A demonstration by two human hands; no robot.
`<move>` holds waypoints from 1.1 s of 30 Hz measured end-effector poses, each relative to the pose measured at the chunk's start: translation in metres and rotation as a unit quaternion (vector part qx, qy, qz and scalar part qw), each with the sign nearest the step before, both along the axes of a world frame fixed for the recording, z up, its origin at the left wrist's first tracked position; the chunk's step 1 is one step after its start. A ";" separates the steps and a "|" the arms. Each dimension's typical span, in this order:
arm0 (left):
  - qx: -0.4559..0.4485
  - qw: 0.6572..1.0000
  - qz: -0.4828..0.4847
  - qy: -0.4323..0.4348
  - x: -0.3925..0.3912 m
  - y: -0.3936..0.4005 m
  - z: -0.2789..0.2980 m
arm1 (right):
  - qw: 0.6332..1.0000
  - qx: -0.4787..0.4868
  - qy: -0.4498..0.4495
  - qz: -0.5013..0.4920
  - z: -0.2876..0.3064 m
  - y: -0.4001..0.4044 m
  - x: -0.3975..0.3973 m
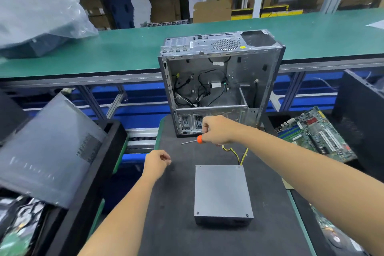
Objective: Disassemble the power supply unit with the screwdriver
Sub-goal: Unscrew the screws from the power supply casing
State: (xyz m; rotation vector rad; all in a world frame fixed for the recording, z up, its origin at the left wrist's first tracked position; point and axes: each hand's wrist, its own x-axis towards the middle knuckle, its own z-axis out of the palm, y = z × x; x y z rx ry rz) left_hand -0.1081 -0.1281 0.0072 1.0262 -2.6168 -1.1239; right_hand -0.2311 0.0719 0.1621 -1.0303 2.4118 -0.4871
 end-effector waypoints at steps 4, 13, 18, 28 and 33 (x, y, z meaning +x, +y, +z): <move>0.002 1.000 0.001 -0.021 0.005 0.001 -0.015 | 1.000 0.017 0.003 0.022 -0.016 -0.010 0.000; 0.035 0.997 -0.010 -0.062 -0.001 -0.007 -0.026 | 0.999 0.036 -0.003 0.034 -0.026 -0.020 -0.009; 0.038 0.995 -0.025 -0.088 -0.005 -0.010 -0.024 | 0.999 0.040 -0.015 0.027 -0.023 -0.026 -0.009; 0.051 0.999 0.008 -0.001 0.005 -0.009 -0.022 | 0.997 0.060 0.022 0.041 -0.011 -0.031 0.009; 0.073 0.986 -0.137 0.065 0.008 0.014 0.004 | 0.995 0.061 0.049 0.057 0.005 -0.026 0.024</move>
